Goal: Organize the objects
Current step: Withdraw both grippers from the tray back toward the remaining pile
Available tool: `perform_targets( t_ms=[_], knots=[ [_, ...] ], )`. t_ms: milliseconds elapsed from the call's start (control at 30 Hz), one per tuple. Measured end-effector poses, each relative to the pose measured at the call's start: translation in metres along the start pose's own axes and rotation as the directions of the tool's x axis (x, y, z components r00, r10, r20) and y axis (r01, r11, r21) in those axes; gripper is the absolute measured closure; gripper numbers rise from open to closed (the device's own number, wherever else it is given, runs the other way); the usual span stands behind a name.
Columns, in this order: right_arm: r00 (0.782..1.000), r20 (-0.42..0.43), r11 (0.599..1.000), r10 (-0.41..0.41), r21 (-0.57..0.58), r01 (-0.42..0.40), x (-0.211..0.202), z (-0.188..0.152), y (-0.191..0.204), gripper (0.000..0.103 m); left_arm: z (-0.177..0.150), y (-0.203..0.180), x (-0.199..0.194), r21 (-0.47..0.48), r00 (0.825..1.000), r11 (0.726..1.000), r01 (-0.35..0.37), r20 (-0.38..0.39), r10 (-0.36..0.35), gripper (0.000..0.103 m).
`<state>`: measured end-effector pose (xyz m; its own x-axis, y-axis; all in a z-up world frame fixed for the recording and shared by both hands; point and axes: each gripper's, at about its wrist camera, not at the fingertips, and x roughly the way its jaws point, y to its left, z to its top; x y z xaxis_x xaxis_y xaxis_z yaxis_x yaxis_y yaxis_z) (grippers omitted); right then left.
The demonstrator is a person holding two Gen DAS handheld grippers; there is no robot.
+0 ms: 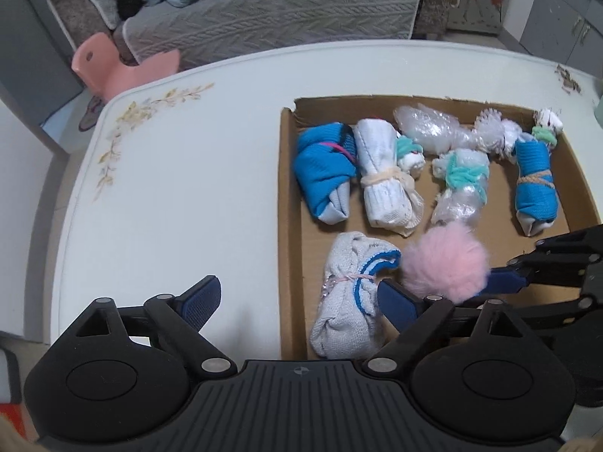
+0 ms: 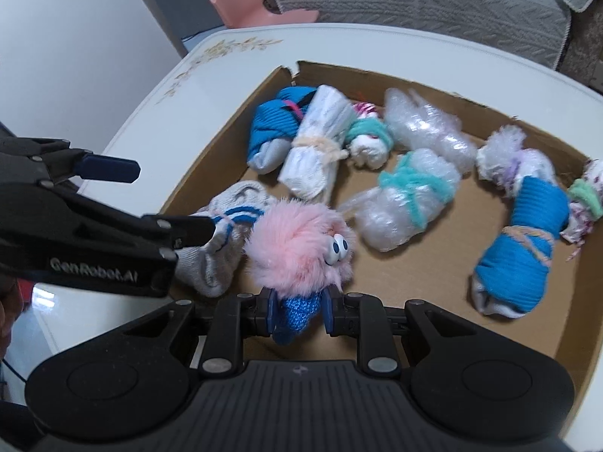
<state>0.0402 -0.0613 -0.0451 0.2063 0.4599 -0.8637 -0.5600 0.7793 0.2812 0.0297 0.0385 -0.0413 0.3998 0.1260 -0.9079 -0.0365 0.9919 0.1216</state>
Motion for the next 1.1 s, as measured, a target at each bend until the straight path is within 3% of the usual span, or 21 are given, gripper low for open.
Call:
perform_targets(
  t_ms=[100,267,433,533,600,667,733,800,867,900,1000,1100],
  knots=[
    [1.0,0.01,0.999,0.022,-0.03,-0.021,0.003,0.002,0.008,0.074,-0.001,0.009,-0.006,-0.026,1.0,1.0,0.001,0.014,0.0,0.009],
    [0.999,0.033,0.995,-0.004,-0.1,0.007,0.0,0.001,0.021,0.047,-0.005,0.018,-0.013,-0.027,1.0,1.0,-0.002,0.029,0.003,0.009],
    [0.994,0.107,0.994,-0.029,-0.098,0.039,-0.033,0.001,0.016,0.043,-0.012,0.024,-0.028,-0.035,0.998,0.999,0.013,0.067,-0.011,0.008],
    [0.978,0.203,0.995,-0.05,-0.072,0.066,-0.073,-0.005,0.007,0.034,-0.022,0.021,-0.042,-0.026,0.995,0.999,0.036,0.091,-0.033,0.008],
    [0.952,0.294,0.993,-0.091,-0.047,0.109,-0.105,-0.018,0.002,0.022,-0.033,0.014,-0.053,0.002,0.993,0.998,0.062,0.102,-0.061,0.008],
    [0.899,0.409,0.983,-0.156,-0.025,0.182,-0.14,-0.043,0.002,0.0,-0.052,0.004,-0.065,0.032,0.991,0.996,0.084,0.099,-0.087,0.006],
    [0.844,0.497,0.973,-0.201,0.003,0.231,-0.166,-0.065,0.003,0.0,-0.076,-0.013,-0.077,0.083,0.988,0.989,0.12,0.084,-0.127,0.006],
    [0.825,0.522,0.972,-0.215,0.03,0.234,-0.174,-0.088,0.002,0.001,-0.102,-0.034,-0.085,0.129,0.985,0.98,0.15,0.067,-0.16,0.004],
    [0.809,0.561,0.979,-0.175,0.014,0.202,-0.175,-0.119,0.0,0.001,-0.127,-0.059,-0.088,0.169,0.979,0.967,0.188,0.04,-0.198,0.004],
    [0.822,0.554,0.986,-0.132,-0.011,0.166,-0.175,-0.129,0.0,0.001,-0.138,-0.072,-0.086,0.201,0.976,0.958,0.206,0.022,-0.214,0.004],
    [0.9,0.421,0.989,-0.111,-0.047,0.143,-0.163,-0.146,0.005,0.001,-0.167,-0.11,-0.076,0.3,0.967,0.92,0.252,-0.042,-0.251,0.004],
    [0.931,0.351,0.951,-0.103,-0.239,0.196,-0.143,-0.171,0.025,0.002,-0.189,-0.132,-0.068,0.387,0.956,0.877,0.286,-0.056,-0.287,0.004]
  ],
)
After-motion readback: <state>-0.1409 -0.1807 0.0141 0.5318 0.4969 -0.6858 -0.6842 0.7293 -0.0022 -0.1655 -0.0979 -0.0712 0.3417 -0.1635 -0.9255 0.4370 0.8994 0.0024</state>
